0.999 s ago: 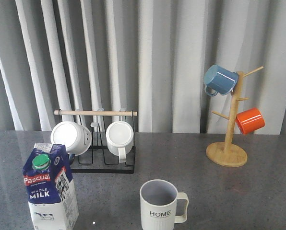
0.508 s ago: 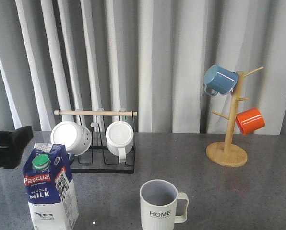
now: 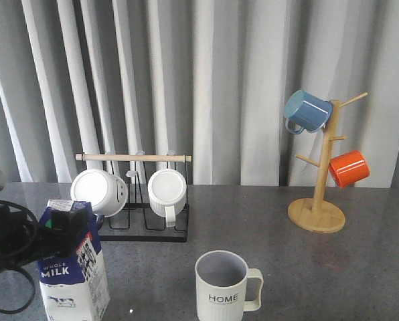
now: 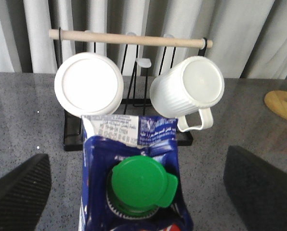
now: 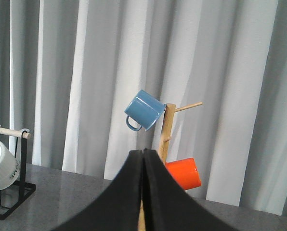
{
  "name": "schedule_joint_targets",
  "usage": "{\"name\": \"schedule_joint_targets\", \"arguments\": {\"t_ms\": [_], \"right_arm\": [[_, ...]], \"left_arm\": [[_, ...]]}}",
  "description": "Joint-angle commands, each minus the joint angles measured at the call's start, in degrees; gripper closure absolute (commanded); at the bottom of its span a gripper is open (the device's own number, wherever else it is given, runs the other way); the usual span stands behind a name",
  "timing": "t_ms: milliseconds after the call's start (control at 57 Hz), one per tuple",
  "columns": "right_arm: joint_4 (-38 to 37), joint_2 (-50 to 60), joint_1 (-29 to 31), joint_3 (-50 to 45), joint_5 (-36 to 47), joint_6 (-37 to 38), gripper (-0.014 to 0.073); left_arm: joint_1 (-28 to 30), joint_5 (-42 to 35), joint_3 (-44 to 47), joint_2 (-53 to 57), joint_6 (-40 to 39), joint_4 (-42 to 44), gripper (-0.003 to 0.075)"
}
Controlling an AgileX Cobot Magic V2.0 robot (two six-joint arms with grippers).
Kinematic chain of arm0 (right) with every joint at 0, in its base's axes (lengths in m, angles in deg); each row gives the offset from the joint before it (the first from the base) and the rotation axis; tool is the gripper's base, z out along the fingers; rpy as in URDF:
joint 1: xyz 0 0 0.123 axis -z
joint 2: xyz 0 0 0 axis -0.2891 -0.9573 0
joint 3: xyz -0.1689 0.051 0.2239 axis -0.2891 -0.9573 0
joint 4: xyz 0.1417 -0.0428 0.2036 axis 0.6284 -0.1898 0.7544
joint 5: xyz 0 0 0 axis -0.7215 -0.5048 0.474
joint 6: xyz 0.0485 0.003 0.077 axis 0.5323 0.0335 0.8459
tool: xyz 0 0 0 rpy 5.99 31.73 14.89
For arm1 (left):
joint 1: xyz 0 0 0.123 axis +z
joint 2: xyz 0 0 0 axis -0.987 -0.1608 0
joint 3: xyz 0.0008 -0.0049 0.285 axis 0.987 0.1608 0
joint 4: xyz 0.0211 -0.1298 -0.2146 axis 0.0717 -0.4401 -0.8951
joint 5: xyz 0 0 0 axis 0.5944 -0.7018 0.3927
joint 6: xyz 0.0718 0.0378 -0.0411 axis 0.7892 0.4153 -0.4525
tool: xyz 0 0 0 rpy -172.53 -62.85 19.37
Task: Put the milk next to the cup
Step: 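Lower the left gripper onto the milk carton and grasp it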
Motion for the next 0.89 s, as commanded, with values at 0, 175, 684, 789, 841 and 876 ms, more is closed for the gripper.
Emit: {"name": "schedule_joint_targets", "arguments": {"t_ms": [0,175,684,789,841,876], "right_arm": [[-0.3,0.3,0.3,1.8,4.5,-0.5,0.0602],[-0.4,0.3,0.3,1.8,4.5,-0.5,0.0602],[-0.4,0.3,0.3,1.8,4.5,-0.5,0.0602],[-0.4,0.3,0.3,1.8,4.5,-0.5,0.0602],[-0.4,0.3,0.3,1.8,4.5,-0.5,0.0602],[-0.4,0.3,0.3,1.8,4.5,-0.5,0.0602]], "left_arm": [[-0.2,-5.0,-0.8,0.0,-1.7,-0.5,0.0007],[-0.2,-6.3,0.9,-2.0,-3.1,-0.5,0.0017],[-0.2,-13.6,0.9,-6.8,-3.2,1.0,0.0384],[-0.2,-13.8,0.9,-6.8,-3.2,1.0,0.0459],[-0.2,-13.8,0.9,-6.8,-3.1,1.0,0.0487],[-0.2,-13.6,0.9,-6.8,-3.1,1.0,0.0505]]}}
